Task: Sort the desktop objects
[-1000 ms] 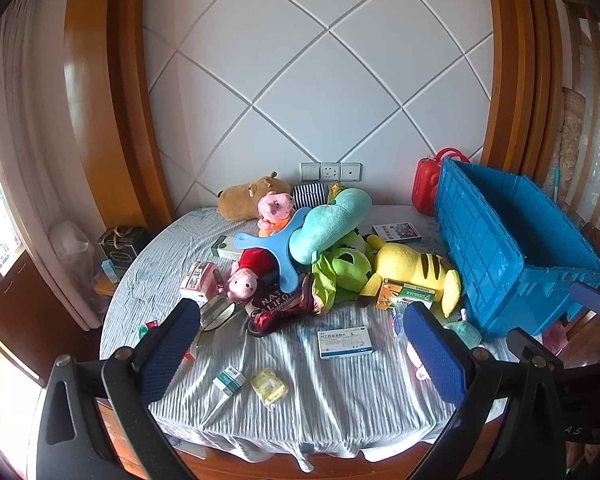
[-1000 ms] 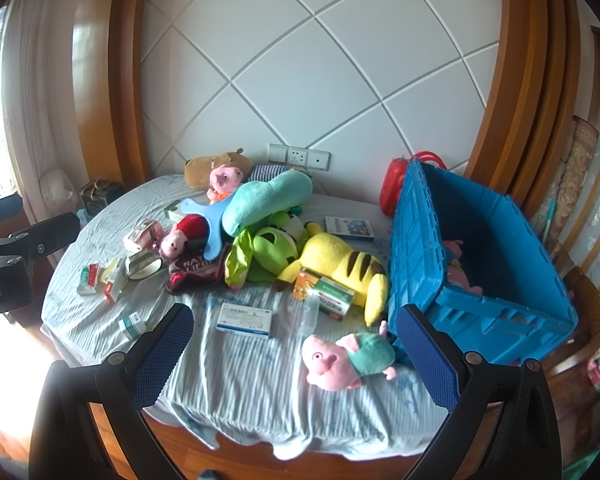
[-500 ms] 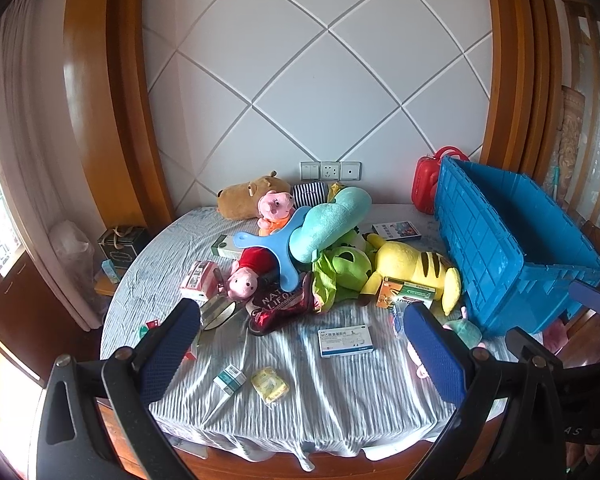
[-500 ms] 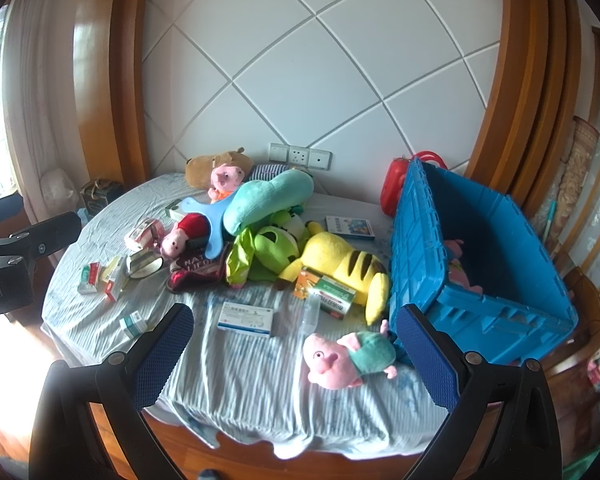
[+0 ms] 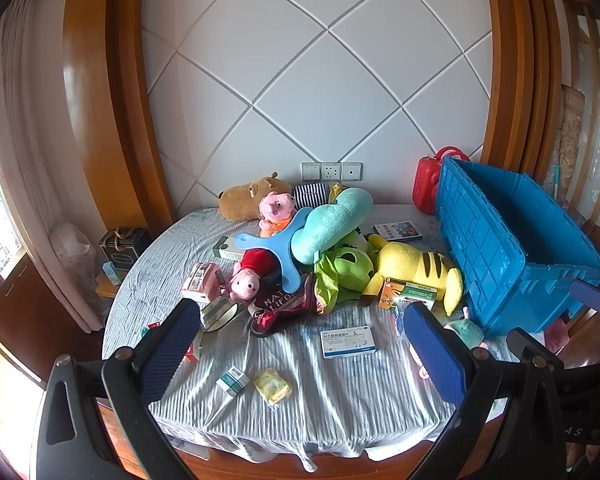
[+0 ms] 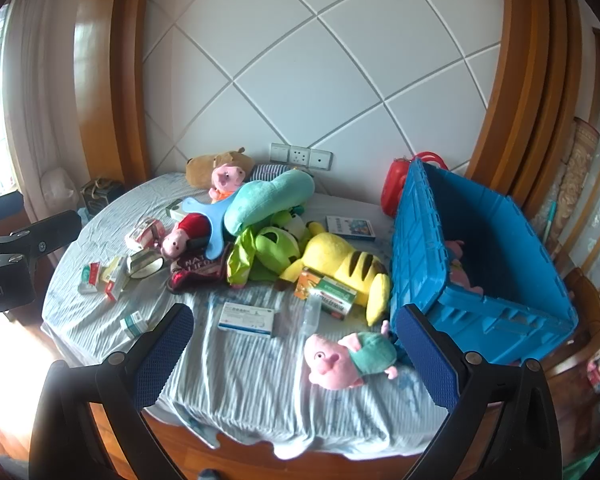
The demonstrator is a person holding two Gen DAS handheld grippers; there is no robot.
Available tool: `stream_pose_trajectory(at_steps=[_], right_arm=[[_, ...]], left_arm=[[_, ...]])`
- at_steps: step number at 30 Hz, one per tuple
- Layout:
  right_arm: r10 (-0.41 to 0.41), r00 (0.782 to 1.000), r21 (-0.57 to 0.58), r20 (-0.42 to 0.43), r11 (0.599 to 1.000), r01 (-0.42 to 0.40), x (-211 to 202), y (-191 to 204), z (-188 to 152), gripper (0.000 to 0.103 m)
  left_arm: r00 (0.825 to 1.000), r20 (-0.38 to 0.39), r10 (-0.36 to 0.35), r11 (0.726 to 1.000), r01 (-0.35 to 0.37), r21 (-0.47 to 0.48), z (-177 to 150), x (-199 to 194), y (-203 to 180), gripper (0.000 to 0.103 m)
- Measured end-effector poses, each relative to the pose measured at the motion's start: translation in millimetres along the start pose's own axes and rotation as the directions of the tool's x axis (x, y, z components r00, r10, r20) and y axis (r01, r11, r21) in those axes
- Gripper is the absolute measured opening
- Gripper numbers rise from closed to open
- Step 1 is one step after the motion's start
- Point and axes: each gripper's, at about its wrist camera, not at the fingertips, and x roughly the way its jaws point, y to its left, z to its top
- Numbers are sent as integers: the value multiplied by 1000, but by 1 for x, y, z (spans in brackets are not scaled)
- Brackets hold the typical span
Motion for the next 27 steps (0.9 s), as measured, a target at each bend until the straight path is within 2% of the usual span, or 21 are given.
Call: stream_pose_trajectory(at_steps=[16, 27], right_arm=[[-7, 1000, -2, -16, 1000, 7, 12, 10, 5, 103], [-16, 999, 6, -37, 1000, 16, 28, 29, 8, 103]], left_arm=[[1000, -19, -15, 1000, 15, 7, 2, 16, 15, 103], [998, -54, -21, 1000, 22, 8, -2, 44, 37, 103]])
